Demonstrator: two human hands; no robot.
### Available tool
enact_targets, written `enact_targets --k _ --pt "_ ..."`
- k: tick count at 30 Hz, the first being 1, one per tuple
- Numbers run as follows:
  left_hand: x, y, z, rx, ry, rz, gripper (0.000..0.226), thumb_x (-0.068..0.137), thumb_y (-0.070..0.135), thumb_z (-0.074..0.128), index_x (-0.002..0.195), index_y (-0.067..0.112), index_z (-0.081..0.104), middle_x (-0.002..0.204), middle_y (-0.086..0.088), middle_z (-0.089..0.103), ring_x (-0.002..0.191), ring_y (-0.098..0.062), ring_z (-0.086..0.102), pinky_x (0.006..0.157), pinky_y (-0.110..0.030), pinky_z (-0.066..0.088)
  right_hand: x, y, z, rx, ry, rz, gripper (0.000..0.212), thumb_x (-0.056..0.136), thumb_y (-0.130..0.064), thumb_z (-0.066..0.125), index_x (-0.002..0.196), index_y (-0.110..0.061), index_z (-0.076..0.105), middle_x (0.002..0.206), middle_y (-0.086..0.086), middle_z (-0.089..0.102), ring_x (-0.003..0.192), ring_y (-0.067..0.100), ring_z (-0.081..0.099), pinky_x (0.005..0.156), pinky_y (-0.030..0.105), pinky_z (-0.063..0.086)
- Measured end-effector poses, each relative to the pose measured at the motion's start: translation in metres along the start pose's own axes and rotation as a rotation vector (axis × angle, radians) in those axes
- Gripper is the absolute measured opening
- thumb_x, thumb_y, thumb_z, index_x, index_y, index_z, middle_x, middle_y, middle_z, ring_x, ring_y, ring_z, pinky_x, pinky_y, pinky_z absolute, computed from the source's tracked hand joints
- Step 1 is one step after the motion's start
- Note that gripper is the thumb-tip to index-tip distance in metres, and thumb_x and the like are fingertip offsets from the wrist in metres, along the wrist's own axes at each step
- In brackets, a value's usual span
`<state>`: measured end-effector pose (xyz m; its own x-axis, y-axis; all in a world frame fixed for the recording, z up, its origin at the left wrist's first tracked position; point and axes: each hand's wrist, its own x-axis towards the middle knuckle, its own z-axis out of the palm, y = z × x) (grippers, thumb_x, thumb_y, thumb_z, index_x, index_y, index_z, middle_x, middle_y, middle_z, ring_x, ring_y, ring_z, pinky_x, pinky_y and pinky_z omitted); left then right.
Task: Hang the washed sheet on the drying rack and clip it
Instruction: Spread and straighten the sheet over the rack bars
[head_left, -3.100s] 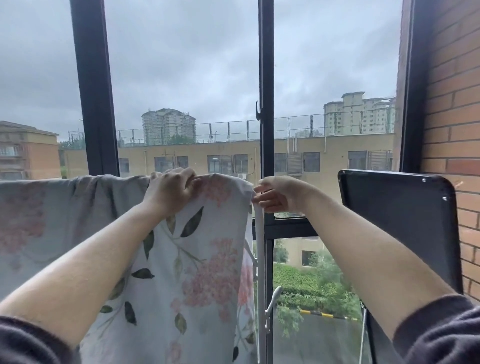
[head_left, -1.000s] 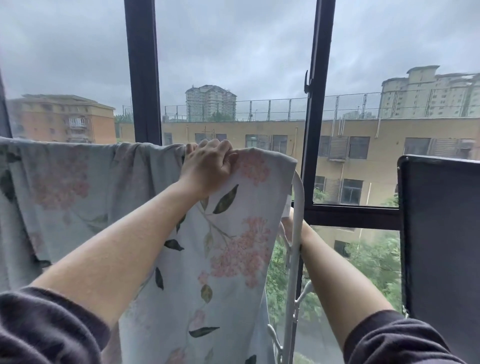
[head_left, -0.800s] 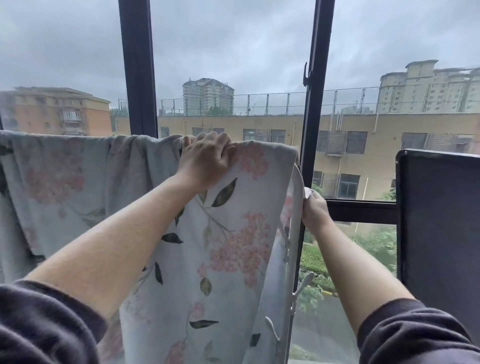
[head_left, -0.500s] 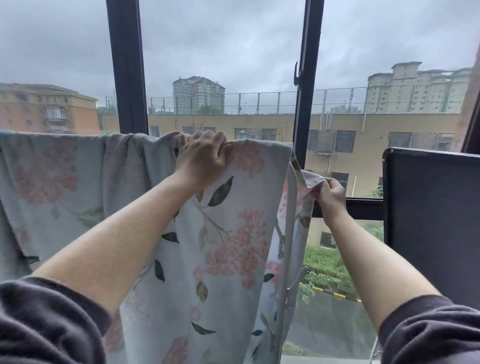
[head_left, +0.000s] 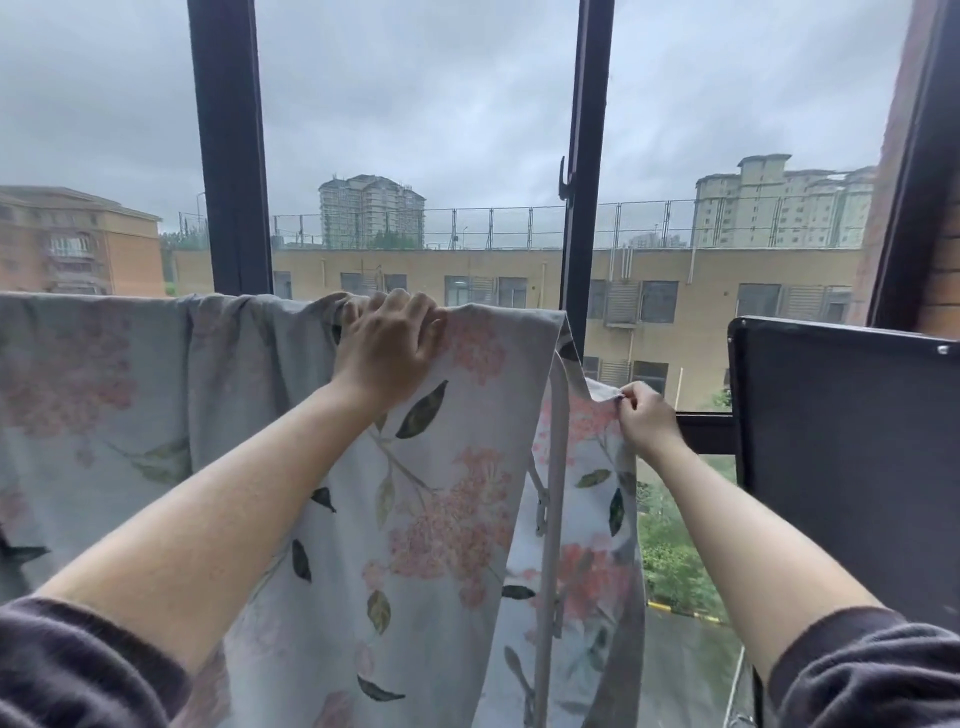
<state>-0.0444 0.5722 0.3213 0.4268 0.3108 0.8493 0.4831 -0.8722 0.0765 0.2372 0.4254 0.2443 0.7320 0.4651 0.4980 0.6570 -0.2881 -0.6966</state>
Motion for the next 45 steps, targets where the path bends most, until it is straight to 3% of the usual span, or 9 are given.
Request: enact_targets --k 4,12,18,21,25,30,36,40,45 --pt "0.005 0.007 0.004 -0.008 0.014 0.022 0.033 0.099 0.045 0.036 0.108 0.023 0.058 0.108 -0.002 0.061 0.104 -0.025 0.051 0.096 -0.044 0.026 -0.015 0.001 0.009 -0.086 -0.139 0.033 0.021 0.093 -0.011 0.041 0.096 -0.011 0.062 0.099 0.013 0.065 0.085 0.026 0.055 0.067 0.030 0.036" --pt "0.005 0.011 0.008 -0.036 0.076 0.021 0.029 0.099 0.039 0.040 0.108 0.021 0.061 0.107 -0.003 0.062 0.100 -0.025 0.052 0.096 -0.042 0.025 -0.038 -0.007 0.010 -0.055 -0.361 0.128 0.013 0.088 -0.014 0.055 0.075 -0.016 0.059 0.083 0.005 0.064 0.080 0.020 0.063 0.066 0.037 0.059" --pt "0.005 0.009 0.014 -0.025 0.091 0.014 0.027 0.099 0.040 0.042 0.105 0.022 0.061 0.103 -0.003 0.063 0.097 -0.025 0.052 0.096 -0.042 0.025 -0.061 -0.059 -0.018 0.395 -0.082 -0.026 0.019 0.094 -0.021 0.050 0.078 -0.015 0.058 0.073 0.003 0.060 0.064 0.015 0.057 0.049 0.025 0.045" --pt "0.006 0.010 0.015 -0.017 0.097 0.018 0.027 0.098 0.041 0.042 0.104 0.022 0.061 0.101 -0.002 0.062 0.096 -0.025 0.052 0.095 -0.042 0.025 -0.072 -0.095 -0.034 0.585 -0.127 -0.083 0.034 0.096 -0.035 0.050 0.073 -0.013 0.062 0.066 -0.001 0.057 0.053 0.010 0.049 0.043 0.017 0.037" --pt "0.006 0.014 0.015 -0.027 0.078 0.015 0.029 0.096 0.047 0.043 0.100 0.024 0.061 0.096 -0.002 0.061 0.094 -0.024 0.052 0.093 -0.042 0.025 -0.078 -0.125 -0.037 0.536 -0.246 -0.036 0.016 0.092 -0.028 0.060 0.090 -0.013 0.066 0.071 0.000 0.058 0.057 0.009 0.049 0.047 0.016 0.038" --pt "0.010 0.022 0.006 -0.028 0.033 0.057 0.033 0.097 0.046 0.038 0.100 0.021 0.059 0.097 -0.001 0.062 0.092 -0.022 0.054 0.092 -0.041 0.027 -0.057 -0.142 -0.047 0.778 -0.193 0.186 0.016 0.097 -0.014 0.047 0.097 -0.014 0.063 0.084 0.002 0.060 0.081 0.018 0.056 0.073 0.032 0.047" --pt "0.024 0.032 -0.004 0.010 -0.009 0.067 0.034 0.099 0.044 0.034 0.086 0.020 0.053 0.090 -0.002 0.063 0.077 -0.019 0.052 0.088 -0.041 0.033 -0.016 -0.133 -0.106 0.780 -0.096 0.294 0.020 0.091 -0.010 0.041 0.094 -0.011 0.061 0.070 0.004 0.057 0.059 0.017 0.054 0.049 0.022 0.047" --pt "0.027 0.037 -0.002 -0.066 -0.093 0.088 0.031 0.100 0.041 0.037 0.087 0.018 0.054 0.090 -0.005 0.065 0.072 -0.020 0.053 0.075 -0.035 0.038 -0.015 -0.113 -0.123 0.677 -0.125 0.367 0.011 0.093 -0.019 0.048 0.087 -0.015 0.057 0.073 0.003 0.057 0.062 0.017 0.056 0.056 0.027 0.050" --pt "0.031 0.052 -0.005 -0.068 -0.096 0.126 0.034 0.099 0.043 0.035 0.094 0.017 0.056 0.093 -0.005 0.066 0.080 -0.024 0.060 0.082 -0.039 0.040 -0.005 -0.101 -0.154 0.722 0.110 0.344 0.014 0.088 -0.014 0.051 0.076 -0.015 0.058 0.072 0.003 0.059 0.063 0.018 0.056 0.049 0.023 0.047"
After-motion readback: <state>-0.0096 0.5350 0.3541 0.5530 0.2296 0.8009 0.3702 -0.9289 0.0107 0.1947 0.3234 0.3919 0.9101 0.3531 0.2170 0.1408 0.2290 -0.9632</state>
